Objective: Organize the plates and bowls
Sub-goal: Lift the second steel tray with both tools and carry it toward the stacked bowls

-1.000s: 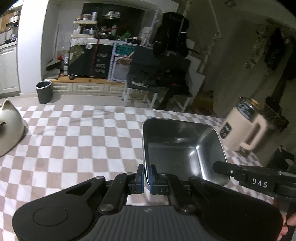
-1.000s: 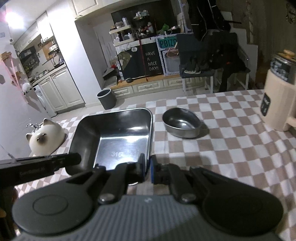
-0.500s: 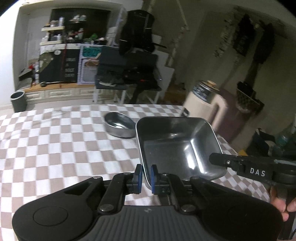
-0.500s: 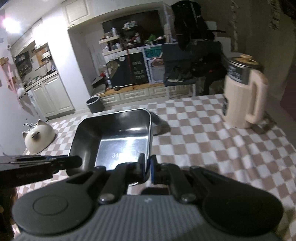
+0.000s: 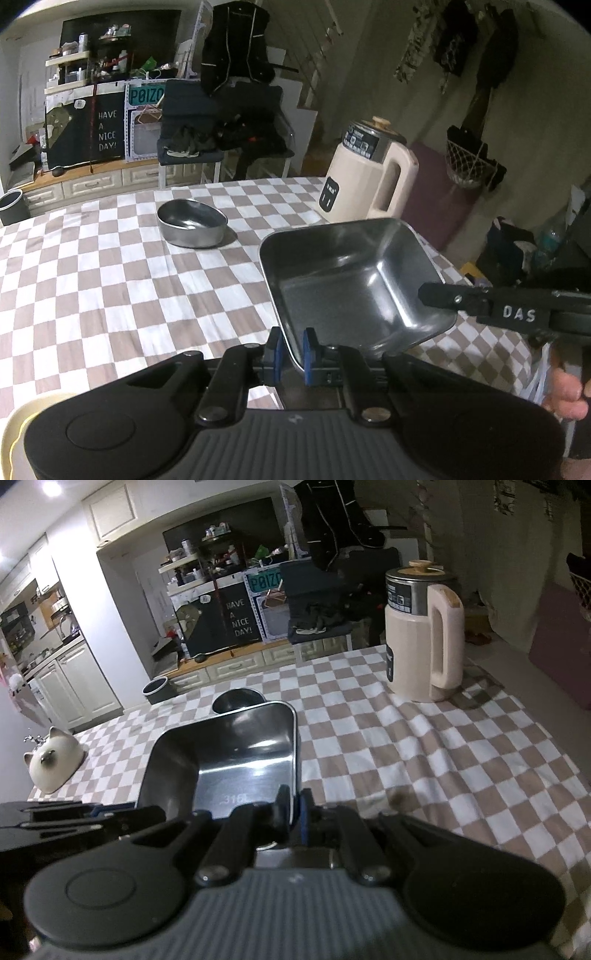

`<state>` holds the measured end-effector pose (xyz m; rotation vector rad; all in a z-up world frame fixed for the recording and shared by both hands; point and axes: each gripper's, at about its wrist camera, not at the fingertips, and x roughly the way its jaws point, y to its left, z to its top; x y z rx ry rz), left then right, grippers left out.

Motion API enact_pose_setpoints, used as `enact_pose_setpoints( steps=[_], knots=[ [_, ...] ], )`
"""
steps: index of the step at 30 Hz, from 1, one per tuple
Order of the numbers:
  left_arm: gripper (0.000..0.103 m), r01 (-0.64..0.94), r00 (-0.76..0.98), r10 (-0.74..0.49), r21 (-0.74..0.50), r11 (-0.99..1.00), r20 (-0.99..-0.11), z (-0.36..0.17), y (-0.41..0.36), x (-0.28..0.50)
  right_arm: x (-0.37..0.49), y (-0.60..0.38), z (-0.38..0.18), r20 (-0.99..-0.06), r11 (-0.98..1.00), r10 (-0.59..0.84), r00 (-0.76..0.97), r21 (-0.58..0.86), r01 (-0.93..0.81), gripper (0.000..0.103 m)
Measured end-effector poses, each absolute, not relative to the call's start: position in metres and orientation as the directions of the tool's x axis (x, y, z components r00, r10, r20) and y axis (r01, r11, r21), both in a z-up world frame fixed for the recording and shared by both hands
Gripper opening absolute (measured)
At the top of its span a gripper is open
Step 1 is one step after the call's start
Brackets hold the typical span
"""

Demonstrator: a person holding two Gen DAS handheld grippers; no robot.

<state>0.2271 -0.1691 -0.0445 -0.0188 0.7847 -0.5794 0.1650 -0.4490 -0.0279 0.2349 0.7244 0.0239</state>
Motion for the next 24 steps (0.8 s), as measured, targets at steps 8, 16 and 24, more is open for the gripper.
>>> enact_pose_setpoints(
  steps=[8, 16, 24],
  knots=[
    [0.011, 0.486, 0.54, -0.484, -0.215, 0.847, -0.689, -0.055, -0.169, 0.229, 0.165, -0.447, -0.032, -0.682, 0.985, 0.092, 0.726, 0.17, 0.035, 0.009],
    [0.018, 0.498, 0.51, -0.468, -0.197, 0.845, -0.722, -0.066, -0.18, 0.23, 0.17, -0.444, -0.041, -0.721, 0.991, 0.052, 0.691, 0.121, 0.052, 0.009],
    [0.018, 0.511, 0.492, -0.447, -0.168, 0.843, -0.747, -0.077, -0.189, 0.23, 0.174, -0.445, -0.048, -0.75, 0.994, 0.028, 0.661, 0.093, 0.064, 0.009]
  ],
)
